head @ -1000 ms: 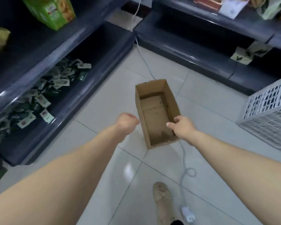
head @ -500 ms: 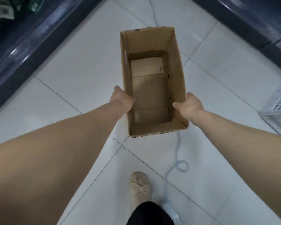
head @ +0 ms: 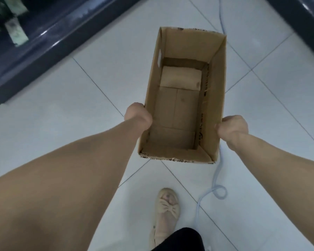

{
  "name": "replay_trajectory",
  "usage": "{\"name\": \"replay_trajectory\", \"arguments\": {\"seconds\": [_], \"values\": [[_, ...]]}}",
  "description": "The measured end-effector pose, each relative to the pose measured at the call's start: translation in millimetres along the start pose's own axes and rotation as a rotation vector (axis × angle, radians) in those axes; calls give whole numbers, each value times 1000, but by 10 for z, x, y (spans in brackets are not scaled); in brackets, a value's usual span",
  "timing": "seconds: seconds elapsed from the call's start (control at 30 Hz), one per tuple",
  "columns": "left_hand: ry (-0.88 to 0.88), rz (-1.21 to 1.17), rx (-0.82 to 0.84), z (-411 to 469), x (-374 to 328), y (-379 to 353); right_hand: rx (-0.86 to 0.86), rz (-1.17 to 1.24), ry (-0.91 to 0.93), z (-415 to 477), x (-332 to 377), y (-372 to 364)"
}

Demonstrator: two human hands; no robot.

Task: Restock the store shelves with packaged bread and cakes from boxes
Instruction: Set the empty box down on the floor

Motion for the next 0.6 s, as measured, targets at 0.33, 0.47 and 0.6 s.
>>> {"name": "replay_trajectory", "arguments": {"seconds": [0.33, 0.47, 0.6], "values": [[290, -274, -60, -693, 2638, 880, 280, -230, 268, -1863, 1251, -1172], [412, -353, -89, -1106, 3912, 1024, 376, -290, 372, -2799, 1541, -1944], [550, -460, -134, -1573, 5202, 1016, 476, -338, 470, -3746, 1699, -2845]]}}
Point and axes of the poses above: each hand's wrist, its own z-axis towards the middle knuckle, its own y-axis out of the back of the hand, x = y × z, the point moved 3 cm from there along z, towards the middle knuckle, and after that the axes turned 13 degrees about z, right-handed, at the moved point
